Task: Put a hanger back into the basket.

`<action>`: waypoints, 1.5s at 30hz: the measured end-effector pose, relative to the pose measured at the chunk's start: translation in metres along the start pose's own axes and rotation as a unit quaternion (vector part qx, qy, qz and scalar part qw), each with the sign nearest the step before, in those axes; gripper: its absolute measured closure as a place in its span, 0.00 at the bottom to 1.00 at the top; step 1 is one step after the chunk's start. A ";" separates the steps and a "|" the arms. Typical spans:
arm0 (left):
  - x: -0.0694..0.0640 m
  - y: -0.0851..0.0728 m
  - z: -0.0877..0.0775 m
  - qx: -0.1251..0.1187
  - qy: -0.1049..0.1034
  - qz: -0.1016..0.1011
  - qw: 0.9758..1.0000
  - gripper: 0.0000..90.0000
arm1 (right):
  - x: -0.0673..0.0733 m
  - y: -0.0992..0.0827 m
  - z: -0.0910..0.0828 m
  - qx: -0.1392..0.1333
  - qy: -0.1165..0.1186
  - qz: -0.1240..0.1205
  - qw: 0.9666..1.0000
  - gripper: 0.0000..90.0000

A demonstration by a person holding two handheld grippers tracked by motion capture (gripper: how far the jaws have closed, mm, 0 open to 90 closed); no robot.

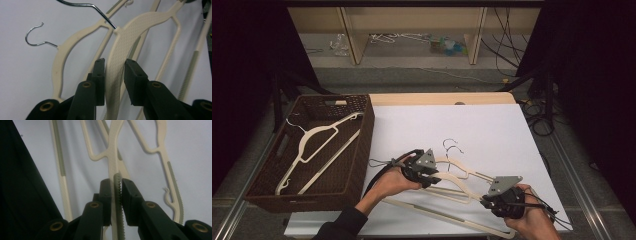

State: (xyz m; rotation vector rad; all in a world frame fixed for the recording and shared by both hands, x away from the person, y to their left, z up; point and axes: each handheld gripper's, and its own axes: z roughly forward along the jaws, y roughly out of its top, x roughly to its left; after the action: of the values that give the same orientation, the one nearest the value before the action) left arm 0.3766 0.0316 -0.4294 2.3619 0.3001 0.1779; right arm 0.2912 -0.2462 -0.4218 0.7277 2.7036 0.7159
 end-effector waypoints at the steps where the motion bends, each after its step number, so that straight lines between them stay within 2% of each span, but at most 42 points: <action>1: -0.001 0.001 -0.004 0.000 0.004 0.004 1.000 0.80 | 0.000 0.000 -0.001 -0.008 -0.001 0.005 1.000 0.86; 4: -0.003 0.002 -0.015 -0.008 0.008 0.003 1.000 0.81 | -0.001 0.001 -0.005 -0.011 -0.002 0.022 1.000 0.70; 5: -0.003 0.002 -0.019 -0.009 0.011 0.003 1.000 0.82 | -0.002 0.000 -0.007 -0.017 0.001 0.022 1.000 0.66; 7: -0.005 0.002 -0.025 -0.016 0.012 -0.001 1.000 0.83 | -0.003 0.000 -0.008 -0.033 -0.007 0.031 0.999 0.58; 9: -0.007 0.001 -0.032 -0.030 0.000 -0.009 1.000 0.84 | -0.006 -0.001 -0.010 -0.051 -0.020 0.040 0.998 0.53; 10: -0.008 0.001 -0.033 -0.036 -0.006 -0.014 0.999 0.86 | -0.008 -0.001 -0.011 -0.060 -0.022 0.036 0.997 0.51; 12: -0.012 0.001 -0.037 -0.041 -0.010 -0.015 0.999 0.88 | -0.010 -0.002 -0.013 -0.087 -0.028 0.047 0.995 0.50; 16: -0.018 0.002 -0.040 -0.056 -0.031 -0.034 0.997 0.90 | -0.010 -0.002 -0.017 -0.109 -0.036 0.054 0.992 0.49; 18: -0.021 0.003 -0.044 -0.062 -0.041 -0.037 0.997 0.91 | -0.011 -0.001 -0.021 -0.134 -0.050 0.063 0.988 0.48; 20: -0.023 0.003 -0.048 -0.069 -0.050 -0.040 0.996 0.92 | -0.013 -0.001 -0.024 -0.149 -0.055 0.063 0.985 0.49; 22: -0.024 0.004 -0.052 -0.078 -0.054 -0.043 0.995 0.92 | -0.015 -0.002 -0.030 -0.169 -0.061 0.072 0.981 0.49; 25: -0.026 0.004 -0.059 -0.082 -0.057 -0.048 0.994 0.93 | -0.016 -0.003 -0.035 -0.185 -0.071 0.081 0.977 0.49; 26: -0.027 0.005 -0.061 -0.090 -0.059 -0.054 0.993 0.93 | -0.016 -0.004 -0.035 -0.186 -0.069 0.087 0.976 0.49; 28: -0.029 0.005 -0.066 -0.090 -0.061 -0.059 0.992 0.93 | -0.017 -0.005 -0.036 -0.193 -0.073 0.087 0.975 0.49; 30: -0.030 0.005 -0.072 -0.081 -0.056 -0.057 0.993 0.94 | -0.017 -0.006 -0.037 -0.193 -0.075 0.085 0.975 0.49; 32: -0.030 0.003 -0.077 -0.084 -0.050 -0.063 0.993 0.93 | -0.016 -0.006 -0.037 -0.194 -0.073 0.087 0.974 0.49; 34: -0.029 0.002 -0.082 -0.081 -0.046 -0.061 0.994 0.94 | -0.016 -0.005 -0.037 -0.192 -0.069 0.084 0.975 0.49; 36: -0.029 0.001 -0.087 -0.088 -0.042 -0.062 0.993 0.95 | -0.015 -0.006 -0.036 -0.189 -0.070 0.085 0.976 0.49; 38: -0.028 0.001 -0.094 -0.084 -0.012 -0.057 0.995 0.96 | -0.015 -0.006 -0.036 -0.190 -0.070 0.086 0.976 0.49; 41: -0.023 -0.001 -0.107 -0.097 0.000 -0.064 0.993 0.96 | -0.016 -0.006 -0.039 -0.197 -0.074 0.089 0.974 0.49; 42: -0.022 -0.002 -0.110 -0.103 -0.002 -0.068 0.992 0.96 | -0.017 -0.007 -0.039 -0.197 -0.076 0.090 0.973 0.48; 45: -0.020 -0.003 -0.123 -0.118 0.011 -0.073 0.990 0.96 | -0.018 -0.008 -0.038 -0.200 -0.078 0.093 0.972 0.48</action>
State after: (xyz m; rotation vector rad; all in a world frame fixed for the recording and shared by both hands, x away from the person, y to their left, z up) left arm 0.3303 0.1093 -0.3437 2.0954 0.4377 0.1609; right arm 0.2892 -0.2770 -0.3920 0.8942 2.2661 1.1513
